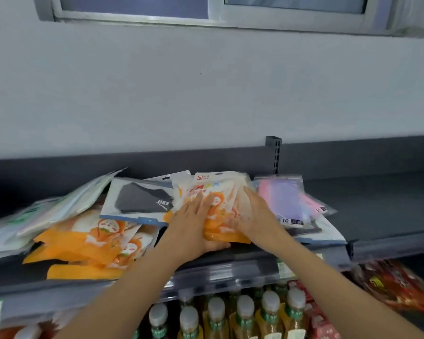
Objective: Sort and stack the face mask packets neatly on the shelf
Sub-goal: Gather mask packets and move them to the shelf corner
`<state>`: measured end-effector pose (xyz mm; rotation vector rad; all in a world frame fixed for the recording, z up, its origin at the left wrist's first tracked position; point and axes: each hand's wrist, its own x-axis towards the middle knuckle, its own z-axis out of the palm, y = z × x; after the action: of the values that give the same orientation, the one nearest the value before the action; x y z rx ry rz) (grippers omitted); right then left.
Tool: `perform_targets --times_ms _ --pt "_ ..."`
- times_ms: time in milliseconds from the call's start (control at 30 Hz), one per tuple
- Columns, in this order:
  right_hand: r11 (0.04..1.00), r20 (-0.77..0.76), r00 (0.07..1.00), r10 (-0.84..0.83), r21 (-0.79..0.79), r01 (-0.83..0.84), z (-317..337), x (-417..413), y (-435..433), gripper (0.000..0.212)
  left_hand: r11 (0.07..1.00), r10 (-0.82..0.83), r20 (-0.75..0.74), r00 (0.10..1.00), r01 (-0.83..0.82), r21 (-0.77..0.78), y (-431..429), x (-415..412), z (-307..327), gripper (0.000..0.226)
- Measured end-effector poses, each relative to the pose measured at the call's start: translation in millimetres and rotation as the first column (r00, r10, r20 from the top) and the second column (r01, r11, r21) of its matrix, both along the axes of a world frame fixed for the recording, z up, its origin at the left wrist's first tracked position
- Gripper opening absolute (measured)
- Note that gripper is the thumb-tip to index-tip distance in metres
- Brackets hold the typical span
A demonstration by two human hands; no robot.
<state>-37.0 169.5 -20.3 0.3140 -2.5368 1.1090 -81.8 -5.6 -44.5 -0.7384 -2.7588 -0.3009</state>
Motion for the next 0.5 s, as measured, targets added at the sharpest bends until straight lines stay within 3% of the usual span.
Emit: perform_targets --times_ms 67,167,233,500 --pt "0.999 -0.026 0.999 -0.045 -0.026 0.044 -10 -3 -5 0.062 1.0 0.001 -0.033 0.999 0.0 0.011 1 -4 -6 0.109" --pt "0.984 -0.011 1.0 -0.011 -0.18 0.009 -11 -7 -7 0.032 1.0 0.002 -0.053 0.999 -0.001 0.006 0 -9 -12 0.108" --pt "0.972 -0.006 1.0 -0.002 -0.233 0.0 -11 -11 -7 0.033 1.0 -0.004 -0.06 0.998 0.005 0.01 -1 -12 -14 0.109" --pt "0.988 -0.011 0.996 -0.09 0.122 0.091 -23 -14 -2 0.072 0.999 -0.006 -0.049 0.999 0.007 0.031 -3 -5 -10 0.103"
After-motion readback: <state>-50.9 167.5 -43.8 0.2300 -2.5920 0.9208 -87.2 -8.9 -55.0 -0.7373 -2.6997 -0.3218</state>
